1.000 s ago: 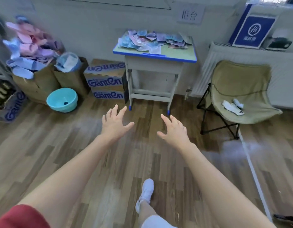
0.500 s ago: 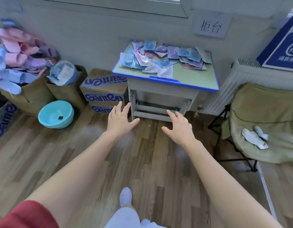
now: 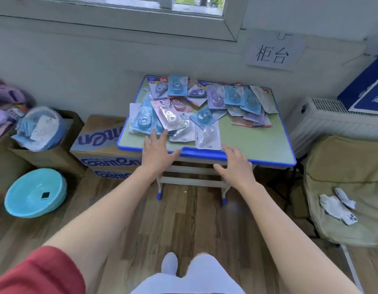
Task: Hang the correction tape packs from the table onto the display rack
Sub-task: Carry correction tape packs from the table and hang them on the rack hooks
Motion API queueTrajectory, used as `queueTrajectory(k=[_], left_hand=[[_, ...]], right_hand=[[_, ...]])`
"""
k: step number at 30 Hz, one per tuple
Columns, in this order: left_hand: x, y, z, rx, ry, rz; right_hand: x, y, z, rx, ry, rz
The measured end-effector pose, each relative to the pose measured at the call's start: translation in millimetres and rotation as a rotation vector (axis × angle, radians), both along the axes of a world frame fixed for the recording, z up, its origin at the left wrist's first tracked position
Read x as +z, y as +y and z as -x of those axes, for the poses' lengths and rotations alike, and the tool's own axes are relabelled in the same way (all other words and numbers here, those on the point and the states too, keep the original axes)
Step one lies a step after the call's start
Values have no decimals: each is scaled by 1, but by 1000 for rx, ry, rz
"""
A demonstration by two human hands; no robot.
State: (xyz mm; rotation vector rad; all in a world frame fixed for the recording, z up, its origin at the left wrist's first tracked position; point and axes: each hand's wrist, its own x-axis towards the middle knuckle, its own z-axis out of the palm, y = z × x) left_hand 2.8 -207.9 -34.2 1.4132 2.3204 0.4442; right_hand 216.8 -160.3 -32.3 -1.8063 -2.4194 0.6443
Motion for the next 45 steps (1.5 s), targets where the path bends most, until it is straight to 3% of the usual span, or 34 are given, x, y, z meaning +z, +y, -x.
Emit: queueTrajectory(k=[11,19,25,30,40,45], left_hand=[[-44,157,24,142,103,101],[-73,216,32,299,215,255],[-74,234,44,428,195,214],[-73,240,42,448,200,138],[-65,252,32,429,178,82],[-62,249,34,422,160,59]], right_hand=[[-20,183,-6,-219,15,-49],[-39,283,-12,-147,-21,9],[-47,318,2,-53,-46,-89],[-52,345,21,-3,-54,-41],[-64,375,60,-90,-237,-17],[-69,375,66,-122,-188,-3]])
